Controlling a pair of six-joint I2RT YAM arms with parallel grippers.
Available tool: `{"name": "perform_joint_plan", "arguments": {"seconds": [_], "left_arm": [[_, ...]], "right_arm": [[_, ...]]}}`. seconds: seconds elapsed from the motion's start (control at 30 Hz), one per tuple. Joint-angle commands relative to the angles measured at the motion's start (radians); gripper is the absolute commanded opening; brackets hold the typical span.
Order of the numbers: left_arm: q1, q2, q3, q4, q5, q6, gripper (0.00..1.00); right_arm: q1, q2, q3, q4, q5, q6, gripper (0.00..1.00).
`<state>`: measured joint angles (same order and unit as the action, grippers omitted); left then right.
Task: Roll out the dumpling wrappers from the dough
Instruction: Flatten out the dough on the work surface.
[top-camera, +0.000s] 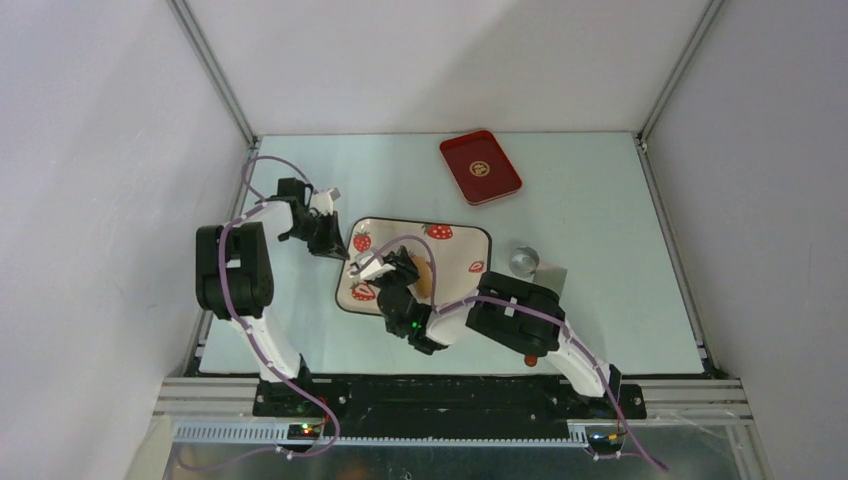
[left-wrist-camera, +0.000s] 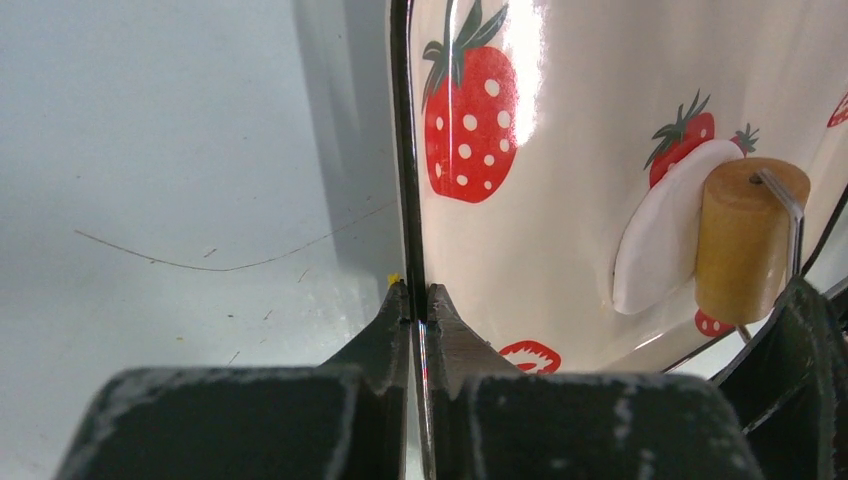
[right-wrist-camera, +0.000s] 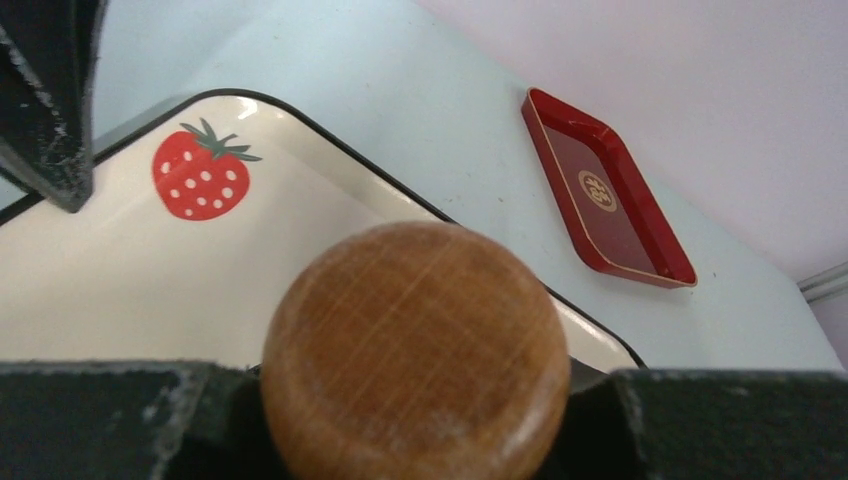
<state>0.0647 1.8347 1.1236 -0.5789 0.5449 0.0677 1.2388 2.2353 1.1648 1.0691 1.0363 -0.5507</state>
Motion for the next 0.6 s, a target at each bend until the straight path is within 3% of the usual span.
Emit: {"name": "perform_joint_plan", "arguments": {"seconds": [0.0, 0.57], "left_arm": [[0.004, -0.059, 0.0, 0.013, 0.045, -0.009, 0.0], [0.003, -0.057, -0.001, 0.015, 0.04, -0.01, 0.0]], "right_arm": [[0.048, 0.074, 0.04, -0.071, -0.027, 0.091, 0.0], [0.069, 0.104, 0.14, -0.138, -0.043, 0.089, 0.0]]}}
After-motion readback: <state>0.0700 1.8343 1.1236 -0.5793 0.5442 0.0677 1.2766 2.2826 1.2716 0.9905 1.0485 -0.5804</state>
